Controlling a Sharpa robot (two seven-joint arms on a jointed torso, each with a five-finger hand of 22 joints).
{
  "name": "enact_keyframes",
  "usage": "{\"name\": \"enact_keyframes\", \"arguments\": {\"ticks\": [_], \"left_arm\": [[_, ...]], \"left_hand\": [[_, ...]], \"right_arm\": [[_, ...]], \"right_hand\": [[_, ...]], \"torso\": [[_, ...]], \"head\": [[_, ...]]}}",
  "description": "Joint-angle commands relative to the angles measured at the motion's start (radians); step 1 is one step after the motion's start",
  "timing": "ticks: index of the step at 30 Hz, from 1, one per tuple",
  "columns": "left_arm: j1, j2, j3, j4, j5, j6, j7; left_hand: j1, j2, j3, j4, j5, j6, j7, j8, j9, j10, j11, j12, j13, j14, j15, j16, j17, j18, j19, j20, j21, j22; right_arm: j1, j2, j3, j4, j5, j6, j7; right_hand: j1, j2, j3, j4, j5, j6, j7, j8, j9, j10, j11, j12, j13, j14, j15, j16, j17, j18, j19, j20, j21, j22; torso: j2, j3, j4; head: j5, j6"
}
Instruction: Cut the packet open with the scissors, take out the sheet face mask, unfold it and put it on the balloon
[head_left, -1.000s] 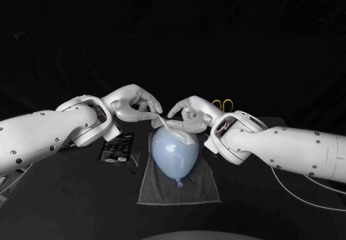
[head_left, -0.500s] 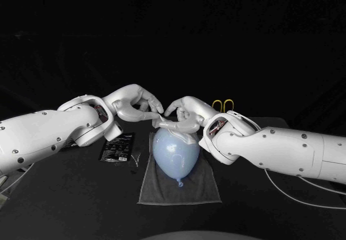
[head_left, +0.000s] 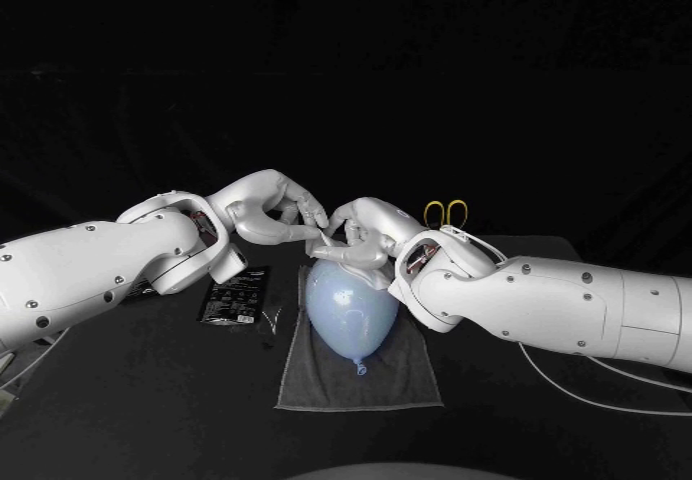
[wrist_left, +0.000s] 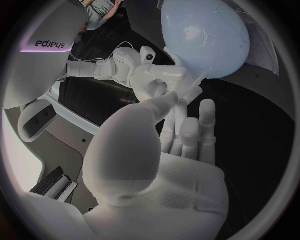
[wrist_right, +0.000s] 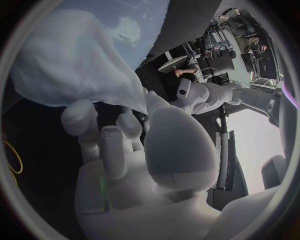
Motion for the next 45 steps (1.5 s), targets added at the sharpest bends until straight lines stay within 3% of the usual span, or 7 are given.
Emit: {"name": "enact_keyframes", "arguments": {"ticks": [1,8,13,19,25,33,45], "left_arm": [[0.001,0.003,0.001,0.005,0.015,-0.013,0.004],[0.001,0.003,0.001,0.006,0.018,-0.019,0.005],[0.001,0.003,0.001,0.006,0.029,-0.022,0.010],[0.001,0.005,0.001,0.009,0.062,-0.021,0.023],[0.001,0.006,0.001,0.012,0.101,-0.023,0.034],[0.001,0.004,0.001,0.005,0.146,-0.036,0.023],[0.001,-0.003,0.001,-0.003,0.142,-0.061,-0.018]], "left_hand": [[-0.001,0.009,-0.001,-0.004,0.002,0.008,0.001,0.001,-0.001,0.006,0.000,-0.003,0.000,0.008,-0.002,-0.002,0.003,0.016,-0.005,0.005,0.006,0.001],[-0.001,0.011,-0.001,-0.005,0.002,0.012,0.000,0.002,-0.001,0.009,-0.001,-0.004,0.000,0.010,-0.003,-0.001,0.004,0.016,-0.004,0.005,0.007,0.002],[-0.001,0.011,-0.001,-0.005,0.002,0.013,-0.001,0.003,-0.001,0.010,-0.001,-0.004,0.000,0.009,-0.003,-0.001,0.002,0.016,-0.004,0.005,0.007,0.002],[-0.005,0.011,-0.002,-0.005,0.002,0.016,0.000,0.004,-0.001,0.009,-0.001,-0.006,-0.001,-0.003,-0.003,-0.003,-0.016,0.016,-0.005,0.005,0.008,0.002],[-0.022,0.008,-0.012,0.001,0.002,0.015,0.000,0.002,-0.003,-0.005,0.002,-0.016,-0.004,-0.069,0.000,-0.019,-0.111,0.015,-0.017,0.007,-0.002,-0.003],[-0.088,-0.013,-0.060,0.040,0.001,-0.037,0.017,-0.032,-0.024,-0.080,0.030,-0.061,-0.021,-0.244,0.026,-0.081,-0.346,0.012,-0.050,0.030,-0.064,-0.039],[-0.137,-0.051,-0.137,0.090,0.001,-0.067,0.030,-0.051,-0.040,-0.117,0.046,-0.082,-0.031,-0.269,0.043,-0.101,-0.383,0.015,-0.041,0.052,-0.123,-0.079]], "right_arm": [[-0.001,0.007,0.001,-0.003,-0.017,-0.023,-0.007],[-0.003,0.009,0.001,-0.004,0.009,-0.079,0.027],[-0.003,0.011,0.001,-0.009,0.041,-0.106,0.058],[-0.003,0.015,0.001,-0.020,0.073,-0.128,0.076],[-0.003,0.014,0.001,-0.023,0.102,-0.138,0.089],[-0.003,0.004,0.001,-0.020,0.176,-0.137,0.124],[-0.003,-0.009,0.001,-0.019,0.338,-0.118,0.151]], "right_hand": [[0.039,0.022,0.019,-0.016,-0.002,0.018,-0.007,0.014,0.004,0.030,-0.004,0.024,0.024,0.079,-0.011,0.010,0.177,0.002,0.015,-0.003,0.025,0.110],[0.144,0.083,0.177,-0.075,0.021,0.061,-0.034,0.038,0.003,0.105,-0.032,0.094,0.102,0.090,-0.036,0.023,0.209,-0.009,0.044,-0.027,0.095,0.129],[0.128,0.058,0.319,-0.146,0.028,0.079,-0.044,0.073,0.017,0.173,-0.037,0.159,0.183,0.094,-0.044,0.029,0.223,-0.019,0.061,-0.035,0.154,0.144],[0.064,0.038,0.419,-0.230,-0.023,0.085,-0.052,0.135,0.056,0.241,-0.048,0.228,0.274,0.098,-0.050,0.037,0.242,-0.026,0.073,-0.042,0.208,0.154],[0.034,0.030,0.450,-0.251,-0.043,0.089,-0.059,0.154,0.073,0.261,-0.053,0.250,0.302,0.100,-0.054,0.040,0.248,-0.029,0.077,-0.045,0.226,0.157],[0.015,0.029,0.464,-0.257,-0.047,0.088,-0.063,0.162,0.080,0.271,-0.056,0.261,0.317,0.100,-0.057,0.041,0.250,-0.029,0.078,-0.047,0.232,0.158],[-0.059,0.022,0.459,-0.231,-0.031,0.089,-0.079,0.173,0.094,0.273,-0.068,0.261,0.321,0.101,-0.067,0.042,0.254,-0.029,0.076,-0.055,0.234,0.158]], "torso": [[0.001,0.0002,-0.0002],[0.000,0.0004,-0.0008],[0.000,0.0005,-0.0010],[0.000,0.0007,-0.0010],[0.000,0.0006,-0.0009],[0.000,0.0005,-0.0008],[0.000,0.0004,-0.0012]], "head": [[0.001,0.000],[0.001,0.000],[0.000,0.000],[-0.002,0.001],[-0.003,0.002],[-0.002,0.003],[-0.001,0.003]]}}
